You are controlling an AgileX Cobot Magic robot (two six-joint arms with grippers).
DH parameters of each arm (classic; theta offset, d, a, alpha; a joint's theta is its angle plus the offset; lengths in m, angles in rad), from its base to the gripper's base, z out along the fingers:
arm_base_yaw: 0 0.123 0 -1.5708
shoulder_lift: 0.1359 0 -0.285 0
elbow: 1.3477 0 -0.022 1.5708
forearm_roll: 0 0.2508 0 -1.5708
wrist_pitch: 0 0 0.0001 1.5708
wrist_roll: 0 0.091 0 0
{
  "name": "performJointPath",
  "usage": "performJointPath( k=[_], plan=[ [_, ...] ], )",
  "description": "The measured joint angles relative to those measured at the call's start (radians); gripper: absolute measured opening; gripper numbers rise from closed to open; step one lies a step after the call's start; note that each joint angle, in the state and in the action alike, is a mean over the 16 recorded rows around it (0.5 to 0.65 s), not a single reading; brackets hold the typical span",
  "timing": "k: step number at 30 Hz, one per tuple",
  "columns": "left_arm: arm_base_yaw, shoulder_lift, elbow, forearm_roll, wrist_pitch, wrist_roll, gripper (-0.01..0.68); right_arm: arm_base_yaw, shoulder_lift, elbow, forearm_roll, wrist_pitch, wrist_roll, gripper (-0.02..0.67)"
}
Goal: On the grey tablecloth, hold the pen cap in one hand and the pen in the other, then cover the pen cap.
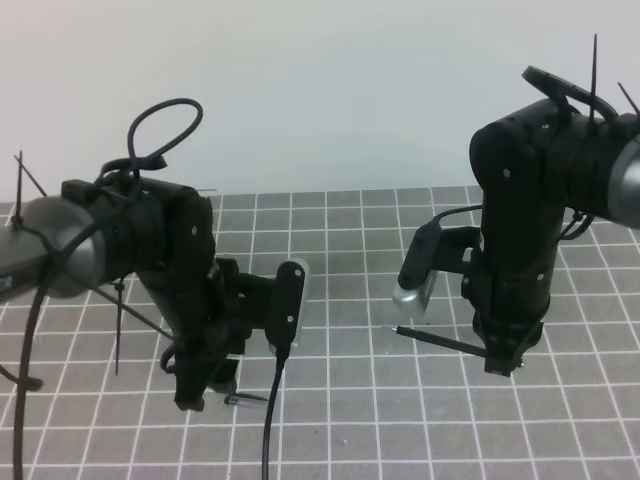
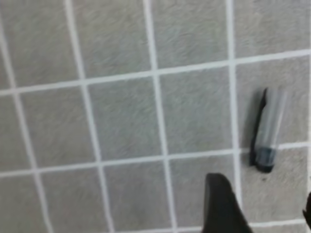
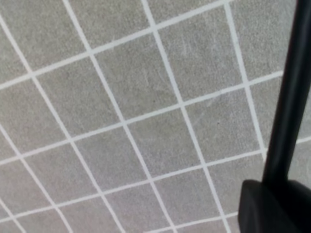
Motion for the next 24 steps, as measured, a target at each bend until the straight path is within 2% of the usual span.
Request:
performJointPath(
  k=[24],
  plan=[
    [0.000, 0.120, -0.001, -0.022, 0.003, 0.004, 0.194, 0.000, -0.001, 0.000, -0.005, 0.000, 0.018, 0.067]
  ],
)
